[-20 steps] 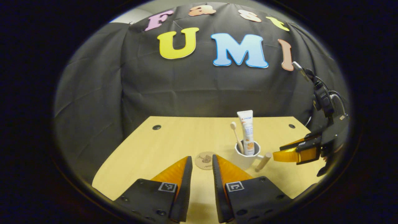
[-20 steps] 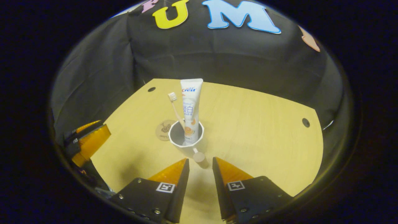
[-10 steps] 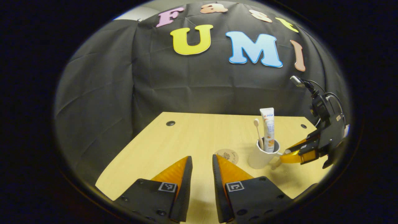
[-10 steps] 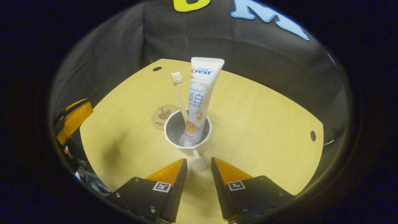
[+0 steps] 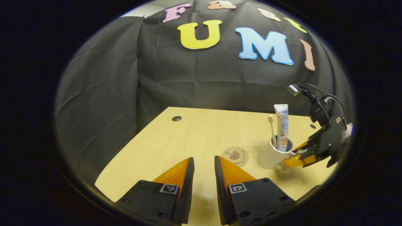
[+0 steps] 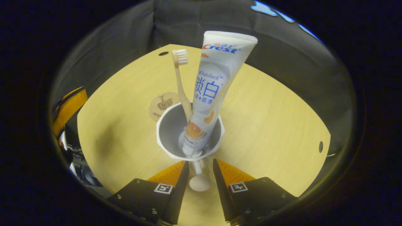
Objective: Put the toothbrush and toothpaste on the desktop into the cup, then pick up the cup and place it on the coaster on the desktop.
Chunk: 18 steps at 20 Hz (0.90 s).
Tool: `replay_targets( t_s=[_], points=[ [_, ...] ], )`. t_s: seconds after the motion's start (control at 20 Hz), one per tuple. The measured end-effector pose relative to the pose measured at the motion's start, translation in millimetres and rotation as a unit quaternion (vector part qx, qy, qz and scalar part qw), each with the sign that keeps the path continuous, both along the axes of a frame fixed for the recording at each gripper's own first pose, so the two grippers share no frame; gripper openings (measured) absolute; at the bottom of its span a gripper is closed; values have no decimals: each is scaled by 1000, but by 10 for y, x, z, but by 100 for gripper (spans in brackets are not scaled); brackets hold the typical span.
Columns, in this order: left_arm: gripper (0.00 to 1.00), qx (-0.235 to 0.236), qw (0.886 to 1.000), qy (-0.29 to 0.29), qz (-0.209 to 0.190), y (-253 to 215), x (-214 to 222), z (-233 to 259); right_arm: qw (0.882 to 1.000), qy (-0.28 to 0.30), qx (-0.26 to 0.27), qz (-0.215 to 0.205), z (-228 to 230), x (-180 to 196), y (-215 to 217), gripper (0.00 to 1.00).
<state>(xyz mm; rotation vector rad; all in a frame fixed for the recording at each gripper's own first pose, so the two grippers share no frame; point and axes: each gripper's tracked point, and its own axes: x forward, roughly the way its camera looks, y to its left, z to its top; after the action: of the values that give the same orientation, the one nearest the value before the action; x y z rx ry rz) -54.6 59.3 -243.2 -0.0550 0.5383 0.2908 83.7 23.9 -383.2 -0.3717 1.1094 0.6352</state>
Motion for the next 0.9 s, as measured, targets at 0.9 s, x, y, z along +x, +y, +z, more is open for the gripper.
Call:
replay_targets(
  t_s=[0.9],
  points=[
    [43,-17,999,31,10,78,119,-385,1000,-14,-8,9,-119,76,123,26]
  ],
)
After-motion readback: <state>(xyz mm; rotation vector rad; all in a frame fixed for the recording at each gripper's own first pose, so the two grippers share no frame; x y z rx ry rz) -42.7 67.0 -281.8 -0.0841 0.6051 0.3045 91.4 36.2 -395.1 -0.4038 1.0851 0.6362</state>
